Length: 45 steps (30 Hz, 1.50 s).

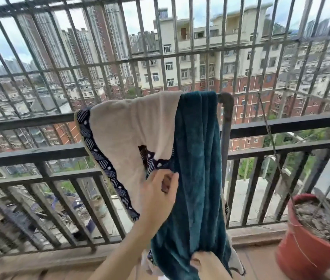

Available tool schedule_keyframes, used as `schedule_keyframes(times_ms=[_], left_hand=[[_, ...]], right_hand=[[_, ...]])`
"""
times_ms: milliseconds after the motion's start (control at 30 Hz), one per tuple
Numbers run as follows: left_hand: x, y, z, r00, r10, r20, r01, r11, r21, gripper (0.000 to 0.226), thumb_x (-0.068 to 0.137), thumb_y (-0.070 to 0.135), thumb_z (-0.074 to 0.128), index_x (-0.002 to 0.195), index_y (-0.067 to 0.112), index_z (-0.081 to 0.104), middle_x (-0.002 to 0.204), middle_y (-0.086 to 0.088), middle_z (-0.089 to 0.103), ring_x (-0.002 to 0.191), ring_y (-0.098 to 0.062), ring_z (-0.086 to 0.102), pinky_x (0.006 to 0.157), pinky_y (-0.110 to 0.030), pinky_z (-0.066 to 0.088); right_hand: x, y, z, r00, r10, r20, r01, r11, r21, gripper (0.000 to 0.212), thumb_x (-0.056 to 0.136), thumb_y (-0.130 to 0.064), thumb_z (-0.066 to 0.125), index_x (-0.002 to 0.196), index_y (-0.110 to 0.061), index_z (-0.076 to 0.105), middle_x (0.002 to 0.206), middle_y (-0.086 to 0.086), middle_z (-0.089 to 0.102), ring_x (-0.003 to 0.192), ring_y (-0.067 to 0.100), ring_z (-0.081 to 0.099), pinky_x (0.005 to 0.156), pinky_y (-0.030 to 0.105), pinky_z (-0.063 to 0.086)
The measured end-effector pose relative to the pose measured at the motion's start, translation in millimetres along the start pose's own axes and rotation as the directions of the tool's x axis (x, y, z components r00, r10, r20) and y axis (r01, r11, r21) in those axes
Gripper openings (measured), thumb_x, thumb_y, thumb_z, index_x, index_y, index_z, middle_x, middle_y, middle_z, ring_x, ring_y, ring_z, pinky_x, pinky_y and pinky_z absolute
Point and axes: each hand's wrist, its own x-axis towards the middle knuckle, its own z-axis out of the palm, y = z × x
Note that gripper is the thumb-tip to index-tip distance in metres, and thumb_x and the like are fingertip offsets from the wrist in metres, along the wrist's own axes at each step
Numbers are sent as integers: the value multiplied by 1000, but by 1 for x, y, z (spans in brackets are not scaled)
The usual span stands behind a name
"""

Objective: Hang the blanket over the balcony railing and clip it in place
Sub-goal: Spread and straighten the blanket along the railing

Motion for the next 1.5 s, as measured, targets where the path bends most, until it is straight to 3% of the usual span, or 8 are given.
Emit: schedule_keyframes(times_ms=[167, 467, 600, 700, 900, 1200, 1367, 1500], left_hand=[[42, -2, -1, 961, -259, -101, 270, 956, 115, 79, 76, 67, 65, 134, 22, 36, 127, -2, 48, 104, -17, 56, 85, -32, 53], [16, -40, 21, 975, -98, 198, 47, 967, 249, 27, 101, 36, 45, 105, 17, 64, 78, -2, 67, 65, -25, 61, 50, -32, 37], [-11, -77, 22, 974, -78, 215, 28, 974, 225, 31, 99, 37, 41, 99, 19, 65, 71, 1, 67, 57, -23, 58, 52, -39, 48], [-36, -65, 27, 947, -138, 289, 103, 986, 131, 25, 100, 25, 45, 112, 19, 66, 93, 3, 71, 75, -16, 65, 66, -28, 52], [-68, -80, 27, 863, -288, 416, 248, 957, 149, 25, 103, 23, 43, 118, 18, 62, 93, 5, 60, 74, -12, 59, 66, -23, 47], [-102, -107, 23, 697, -282, 659, 86, 945, 314, 43, 101, 42, 42, 135, 16, 44, 102, -4, 67, 71, -18, 59, 63, -27, 46], [-28, -76, -19, 933, -112, 343, 107, 994, 32, 72, 84, 71, 45, 135, 21, 36, 116, 5, 55, 93, -8, 61, 74, -33, 55], [55, -17, -10, 907, -365, 212, 321, 922, 216, 98, 72, 80, 53, 139, 11, 34, 127, -3, 52, 115, -24, 54, 87, -31, 44]], right_hand=[[14, -6, -51, 1000, 4, -29, -4, 1000, -2, 21, 91, -9, 52, 105, -9, 68, 83, -15, 54, 103, 9, 61, 76, 8, 33], [17, -27, -60, 987, 40, -155, -17, 989, 149, 17, 96, -15, 53, 95, -9, 69, 92, 0, 60, 104, 24, 63, 72, 10, 40], [4, -91, -149, 688, 98, -719, 288, 873, 395, 49, 91, -61, 40, 109, -20, 61, 99, -3, 63, 77, 12, 63, 76, 33, 54], [10, -148, -210, 664, 116, -738, 211, 919, 334, 100, 69, -87, 41, 141, -18, 36, 129, 1, 50, 103, 19, 59, 89, 39, 51], [53, -182, -186, 579, -90, -811, 158, 987, 4, 59, 90, -61, 48, 95, -3, 59, 67, 10, 64, 65, 33, 65, 50, 28, 37], [81, -111, -93, 670, -134, -730, 82, 991, -106, 66, 90, -55, 30, 90, 0, 67, 48, 6, 53, 39, 26, 53, 36, 26, 35], [93, -111, -68, 775, -104, -624, -41, 976, -215, 31, 85, -33, 60, 101, -8, 66, 55, -1, 57, 42, 17, 54, 41, 23, 25], [98, -122, -67, 781, -129, -611, 6, 980, -199, 29, 59, -13, 85, 70, -5, 59, 43, -7, 27, 33, 13, 29, 35, 16, 9]])
